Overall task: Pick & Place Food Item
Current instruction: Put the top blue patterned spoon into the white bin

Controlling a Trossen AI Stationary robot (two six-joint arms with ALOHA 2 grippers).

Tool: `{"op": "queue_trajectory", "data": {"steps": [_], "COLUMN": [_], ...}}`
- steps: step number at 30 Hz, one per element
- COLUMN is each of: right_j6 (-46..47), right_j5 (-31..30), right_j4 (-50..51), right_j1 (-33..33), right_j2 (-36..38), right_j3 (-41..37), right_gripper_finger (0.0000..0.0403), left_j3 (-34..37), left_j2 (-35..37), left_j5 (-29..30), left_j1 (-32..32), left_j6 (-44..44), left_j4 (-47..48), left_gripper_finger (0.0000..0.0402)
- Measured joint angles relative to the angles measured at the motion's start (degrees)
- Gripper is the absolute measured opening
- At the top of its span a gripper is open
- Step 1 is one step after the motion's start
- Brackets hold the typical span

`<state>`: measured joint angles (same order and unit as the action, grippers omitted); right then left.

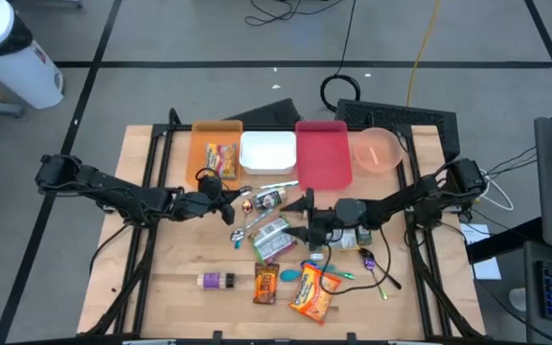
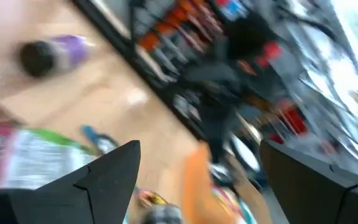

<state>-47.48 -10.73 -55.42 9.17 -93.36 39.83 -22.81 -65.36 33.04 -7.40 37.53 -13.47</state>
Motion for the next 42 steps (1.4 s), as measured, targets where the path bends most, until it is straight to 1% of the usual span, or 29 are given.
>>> {"op": "queue_trajectory", "data": {"steps": [3,4,6,10,12,14,20,22,24,27,30,32,36,39,42], "right_j6": [2.4,3.4,5.8,11.9,14.8,16.6,20.9,23.9,28.3,34.7,39.2,40.8,42.3,44.0,46.1], "right_j5": [-7.5,-8.8,-8.5,-0.9,2.1,3.4,4.2,8.0,13.3,19.7,22.9,24.4,24.5,24.5,24.5], "right_j4": [-2.9,-3.4,-3.6,-3.5,-5.2,-8.1,-16.8,-20.2,-23.3,-26.0,-26.7,-26.9,-28.1,-28.8,-29.6], "right_j1": [-1.4,-2.0,-3.5,-6.7,-8.2,-9.4,-12.2,-13.4,-14.7,-16.4,-17.5,-17.5,-17.2,-17.2,-17.2], "right_j2": [0.0,0.2,0.5,0.9,0.9,0.9,0.9,0.9,0.9,0.9,0.9,0.9,0.9,0.9,0.9], "right_j3": [0.0,0.0,-0.1,-1.5,-2.5,-3.4,-7.3,-8.6,-9.7,-10.0,-10.0,-9.9,-9.8,-9.7,-9.7], "right_gripper_finger": [0.032,0.032,0.032,0.032,0.032,0.032,0.032,0.032,0.032,0.032,0.032,0.032,0.032,0.0319,0.0308], "left_j3": [0.0,0.0,0.0,0.0,0.0,0.0,0.0,0.0,0.0,0.0,0.0,0.0,0.0,0.0,0.0], "left_j2": [0.0,0.0,0.0,0.0,0.3,0.9,1.0,1.0,1.0,1.0,1.0,0.9,0.9,0.9,0.9], "left_j5": [0.0,0.0,0.0,0.0,0.0,0.1,0.5,0.8,2.3,3.6,3.6,3.7,5.7,6.0,6.2], "left_j1": [0.0,0.0,0.0,-0.4,-0.8,-1.3,-3.0,-3.3,-3.6,-3.6,-3.6,-3.6,-3.6,-3.6,-3.6], "left_j6": [-0.4,-0.4,-0.6,-2.4,-3.4,-4.7,-10.7,-12.4,-13.4,-14.4,-16.1,-17.5,-18.4,-18.4,-18.4], "left_j4": [-0.2,-0.2,-0.3,-0.5,-0.5,-1.2,-7.2,-8.5,-9.7,-10.9,-13.4,-14.7,-15.1,-15.1,-15.1], "left_gripper_finger": [0.0005,0.0006,0.0006,0.0005,0.0007,0.0004,0.0005,0.0004,0.0005,0.0005,0.0004,0.0007,0.0004,0.0008,0.0004]}}
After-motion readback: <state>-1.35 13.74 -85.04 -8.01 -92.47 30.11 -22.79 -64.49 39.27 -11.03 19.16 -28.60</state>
